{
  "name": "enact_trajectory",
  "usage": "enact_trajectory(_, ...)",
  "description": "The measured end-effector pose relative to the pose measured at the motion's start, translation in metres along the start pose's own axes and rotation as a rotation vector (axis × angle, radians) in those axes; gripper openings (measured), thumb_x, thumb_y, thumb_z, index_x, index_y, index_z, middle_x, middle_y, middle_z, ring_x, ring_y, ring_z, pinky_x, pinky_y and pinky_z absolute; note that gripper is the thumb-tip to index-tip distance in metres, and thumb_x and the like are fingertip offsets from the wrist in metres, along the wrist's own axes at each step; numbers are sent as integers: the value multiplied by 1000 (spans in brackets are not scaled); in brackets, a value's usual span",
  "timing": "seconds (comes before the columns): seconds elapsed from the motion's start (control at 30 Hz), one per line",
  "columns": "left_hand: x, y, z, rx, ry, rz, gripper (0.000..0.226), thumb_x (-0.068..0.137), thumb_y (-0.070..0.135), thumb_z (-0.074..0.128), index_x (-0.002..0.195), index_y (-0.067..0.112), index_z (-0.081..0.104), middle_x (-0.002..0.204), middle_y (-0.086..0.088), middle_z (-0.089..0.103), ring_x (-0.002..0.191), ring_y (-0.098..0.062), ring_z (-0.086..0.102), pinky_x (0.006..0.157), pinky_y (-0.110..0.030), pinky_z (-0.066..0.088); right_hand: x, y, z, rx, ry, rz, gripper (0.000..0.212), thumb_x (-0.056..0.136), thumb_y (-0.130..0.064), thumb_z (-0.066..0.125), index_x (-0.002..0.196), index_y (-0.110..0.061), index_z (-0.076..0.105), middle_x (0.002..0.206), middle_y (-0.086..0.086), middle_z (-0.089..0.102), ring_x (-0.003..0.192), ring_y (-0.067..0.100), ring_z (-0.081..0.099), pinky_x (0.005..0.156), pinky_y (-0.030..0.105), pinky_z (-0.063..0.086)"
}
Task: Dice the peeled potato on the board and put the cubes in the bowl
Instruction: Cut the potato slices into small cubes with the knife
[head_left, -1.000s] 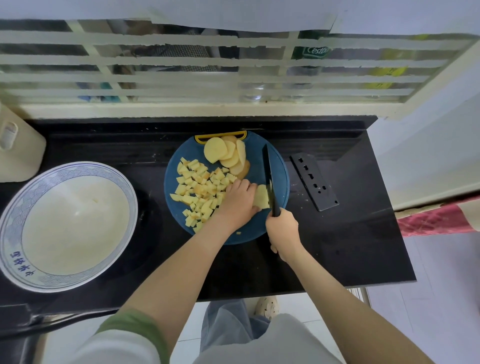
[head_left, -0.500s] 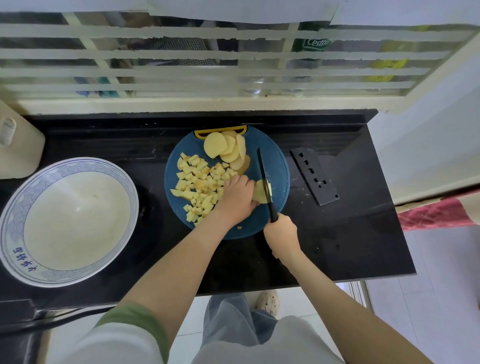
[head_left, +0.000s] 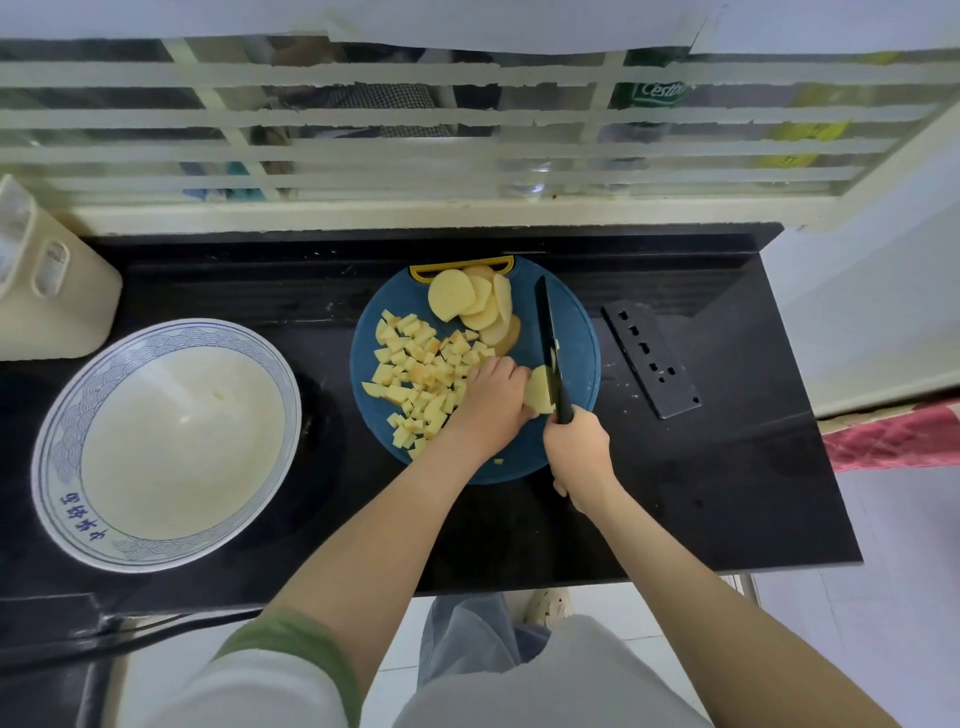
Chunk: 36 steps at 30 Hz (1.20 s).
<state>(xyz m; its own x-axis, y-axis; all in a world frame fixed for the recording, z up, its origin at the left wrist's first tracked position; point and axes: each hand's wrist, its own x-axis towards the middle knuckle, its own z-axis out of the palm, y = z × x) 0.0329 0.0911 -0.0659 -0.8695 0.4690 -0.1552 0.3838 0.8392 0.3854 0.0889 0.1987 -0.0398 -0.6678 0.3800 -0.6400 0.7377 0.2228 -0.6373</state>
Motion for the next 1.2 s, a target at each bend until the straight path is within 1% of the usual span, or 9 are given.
enact_trajectory(0.07, -2, 0, -1, 18, 21, -21, 46, 90, 38, 59, 128, 13, 50, 124, -3, 50, 119, -21, 39, 94, -30, 24, -7, 8, -1, -29, 2, -8, 22, 97, -13, 40, 76, -12, 47, 72, 5, 47, 59, 15, 42, 54, 31, 37)
enact_trajectory(0.17, -3, 1, -3, 44, 36, -36, 43, 90, 40, 58, 123, 13, 51, 123, -2, 51, 118, -21, 40, 95, -31, 27, -15, 16, -2, -76, -5, -9, 21, 98, -15, 40, 79, -14, 50, 78, 6, 52, 66, 18, 50, 62, 35, 46)
enact_trajectory(0.33, -2, 3, -1, 72, 50, -2, 40, 92, 39, 55, 121, 11, 52, 122, -4, 51, 118, -22, 40, 95, -31, 26, -15, 21, -4, -133, -32, -19, 21, 95, -10, 38, 79, -13, 51, 77, 8, 54, 65, 21, 51, 56, 32, 44)
enact_trajectory(0.43, -2, 1, 2, 66, 54, 13, 38, 93, 37, 53, 120, 9, 53, 122, -5, 51, 117, -22, 40, 96, -31, 25, -11, 22, -3, -162, -30, -20, 21, 94, -7, 39, 77, -12, 49, 74, 7, 52, 65, 19, 50, 59, 33, 44)
enact_trajectory(0.6, -1, -1, 4, 36, 61, 48, 35, 93, 34, 54, 115, 7, 55, 117, -7, 52, 113, -24, 42, 94, -32, 26, -5, 20, 2, -214, -10, 0, 14, 93, -7, 44, 81, -12, 49, 81, 7, 55, 77, 25, 58, 67, 37, 52)
enact_trajectory(0.7, -2, -2, 5, 38, 74, 55, 35, 91, 31, 59, 112, 4, 57, 112, -10, 55, 110, -27, 45, 93, -34, 28, 3, 10, 4, -199, 0, 0, 12, 93, -7, 42, 85, -9, 51, 83, 9, 55, 71, 22, 54, 58, 31, 47)
enact_trajectory(0.8, -3, -2, 6, 46, 87, 54, 33, 89, 29, 62, 110, 4, 59, 110, -10, 57, 109, -28, 47, 93, -34, 30, 10, -2, 6, -91, -7, 9, 17, 93, -7, 40, 80, -11, 49, 78, 9, 52, 61, 19, 47, 48, 27, 37)
enact_trajectory(0.93, -1, -2, 5, 50, 62, 24, 39, 91, 34, 56, 122, 11, 53, 122, -4, 51, 118, -22, 41, 95, -30, 26, 3, 3, 3, -10, -1, 5, 21, 96, -11, 40, 75, -11, 47, 69, 5, 47, 55, 17, 41, 46, 26, 32)
enact_trajectory(1.2, -5, -6, -2, 47, 38, -3, 41, 92, 35, 55, 127, 14, 49, 126, -1, 50, 121, -20, 39, 100, -32, 27, -21, 18, 5, 19, -24, 7, 23, 97, -14, 40, 74, -16, 46, 70, 4, 46, 59, 18, 43, 53, 30, 36)
